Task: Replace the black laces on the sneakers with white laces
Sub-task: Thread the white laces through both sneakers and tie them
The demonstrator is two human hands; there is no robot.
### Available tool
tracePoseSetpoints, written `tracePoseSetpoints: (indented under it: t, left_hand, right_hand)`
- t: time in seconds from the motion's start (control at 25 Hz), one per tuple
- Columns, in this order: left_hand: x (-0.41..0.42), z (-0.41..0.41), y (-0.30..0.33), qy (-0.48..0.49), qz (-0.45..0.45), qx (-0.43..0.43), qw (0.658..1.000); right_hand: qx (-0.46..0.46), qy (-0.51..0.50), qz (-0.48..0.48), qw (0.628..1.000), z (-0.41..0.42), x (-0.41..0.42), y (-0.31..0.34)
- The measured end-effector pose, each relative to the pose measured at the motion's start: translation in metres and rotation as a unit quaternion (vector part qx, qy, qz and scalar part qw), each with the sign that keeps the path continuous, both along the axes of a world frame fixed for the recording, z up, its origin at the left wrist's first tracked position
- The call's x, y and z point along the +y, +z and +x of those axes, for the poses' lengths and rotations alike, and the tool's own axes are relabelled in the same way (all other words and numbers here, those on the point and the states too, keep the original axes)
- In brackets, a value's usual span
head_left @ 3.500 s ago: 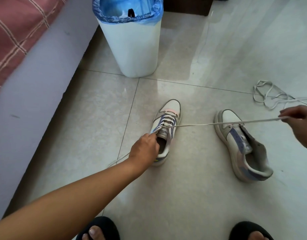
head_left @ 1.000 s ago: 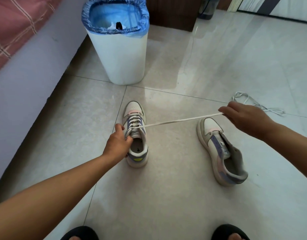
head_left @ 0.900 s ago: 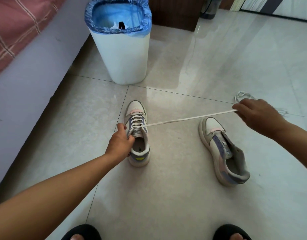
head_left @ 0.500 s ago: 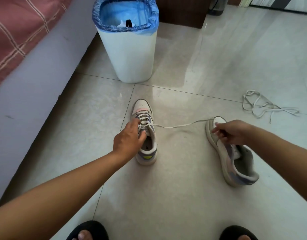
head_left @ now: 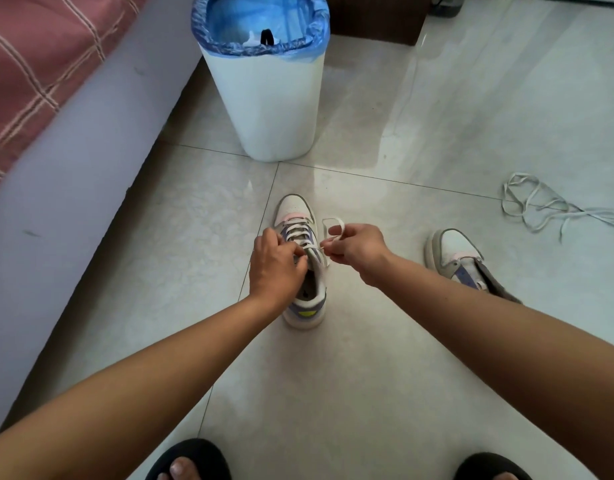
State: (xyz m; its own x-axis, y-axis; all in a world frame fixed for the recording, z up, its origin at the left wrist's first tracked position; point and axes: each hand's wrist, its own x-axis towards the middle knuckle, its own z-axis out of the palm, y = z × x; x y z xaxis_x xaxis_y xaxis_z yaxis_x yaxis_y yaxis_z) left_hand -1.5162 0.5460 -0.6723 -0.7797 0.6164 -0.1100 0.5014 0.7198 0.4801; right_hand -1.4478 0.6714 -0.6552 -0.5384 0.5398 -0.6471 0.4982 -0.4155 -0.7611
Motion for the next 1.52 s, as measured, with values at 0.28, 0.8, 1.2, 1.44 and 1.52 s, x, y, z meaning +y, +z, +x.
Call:
tracePoseSetpoints:
  t: [0.28,0.8,1.2,1.44,1.52]
  left_hand:
    - [0.004,0.001,-0.002,0.016,0.015,-0.04,0.999]
    - [0.005,0.001,-0.004,0.027,0.025,-0.061,0.997]
    - [0.003,0.001,-0.004,0.009,0.013,-0.077,0.997]
    - [0.006,0.001,-0.005,0.017,0.011,-0.076,0.997]
    - [0.004,0.001,-0.006,0.011,0.015,-0.065,0.998]
  right_hand:
    - [-0.041,0.035,0.037,0.998,-0.001,-0.003,-0.007]
    - [-0.026,0.051,0.013,0.998,-0.003,0.003,-0.007]
    - [-0.036,0.115,0.165,0.979,-0.001,-0.002,-0.016]
    - [0.003,-0.046,-0.062,0.997,0.002,-0.021,-0.025]
    - [0.02,-0.061,-0.077,0.995,0.005,-0.026,-0.023]
